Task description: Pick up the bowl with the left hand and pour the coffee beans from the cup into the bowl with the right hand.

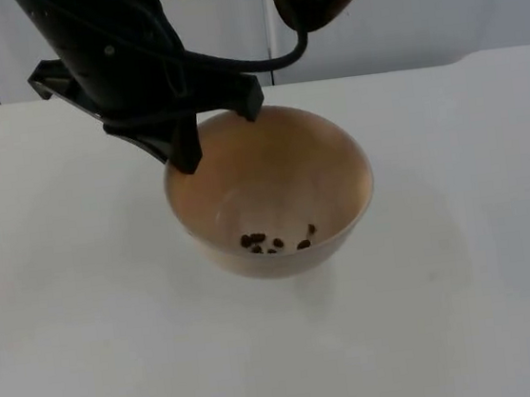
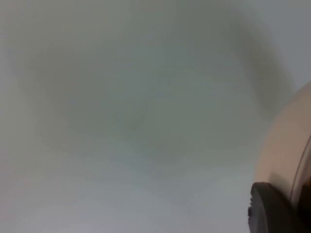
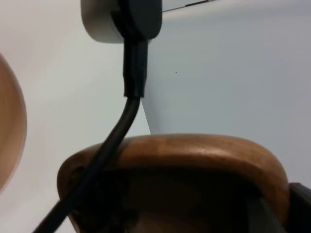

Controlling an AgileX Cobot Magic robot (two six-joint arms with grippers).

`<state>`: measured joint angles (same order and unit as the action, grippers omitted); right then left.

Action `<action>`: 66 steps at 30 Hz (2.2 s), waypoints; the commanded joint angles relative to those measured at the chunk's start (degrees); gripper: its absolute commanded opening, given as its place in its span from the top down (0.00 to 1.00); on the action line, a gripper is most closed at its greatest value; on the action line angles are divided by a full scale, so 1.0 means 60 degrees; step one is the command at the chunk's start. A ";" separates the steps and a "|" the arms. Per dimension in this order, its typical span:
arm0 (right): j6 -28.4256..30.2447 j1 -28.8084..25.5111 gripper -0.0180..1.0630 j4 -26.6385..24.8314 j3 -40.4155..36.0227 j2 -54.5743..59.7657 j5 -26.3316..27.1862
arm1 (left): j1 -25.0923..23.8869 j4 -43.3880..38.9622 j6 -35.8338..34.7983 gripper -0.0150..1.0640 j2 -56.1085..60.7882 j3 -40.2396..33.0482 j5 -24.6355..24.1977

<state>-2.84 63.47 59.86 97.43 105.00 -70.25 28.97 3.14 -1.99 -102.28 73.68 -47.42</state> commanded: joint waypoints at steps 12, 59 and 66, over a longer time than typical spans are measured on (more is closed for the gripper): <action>-0.0113 0.0174 0.98 0.0757 -0.0003 -0.0008 0.0047 | 0.0054 0.0102 -0.0076 0.99 0.0014 0.0053 0.0030; 0.0474 -0.3448 0.98 -0.6301 0.0021 -0.0626 0.0745 | 0.0054 0.0141 -0.0076 0.99 0.0014 0.0053 0.0050; 0.1316 -0.4929 0.98 -0.8860 0.0021 -0.0626 0.0933 | 0.0054 0.0141 -0.0076 0.99 0.0014 0.0053 0.0032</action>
<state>4.01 34.53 8.31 97.43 101.96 -65.62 28.97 3.14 -1.99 -102.28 73.68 -47.31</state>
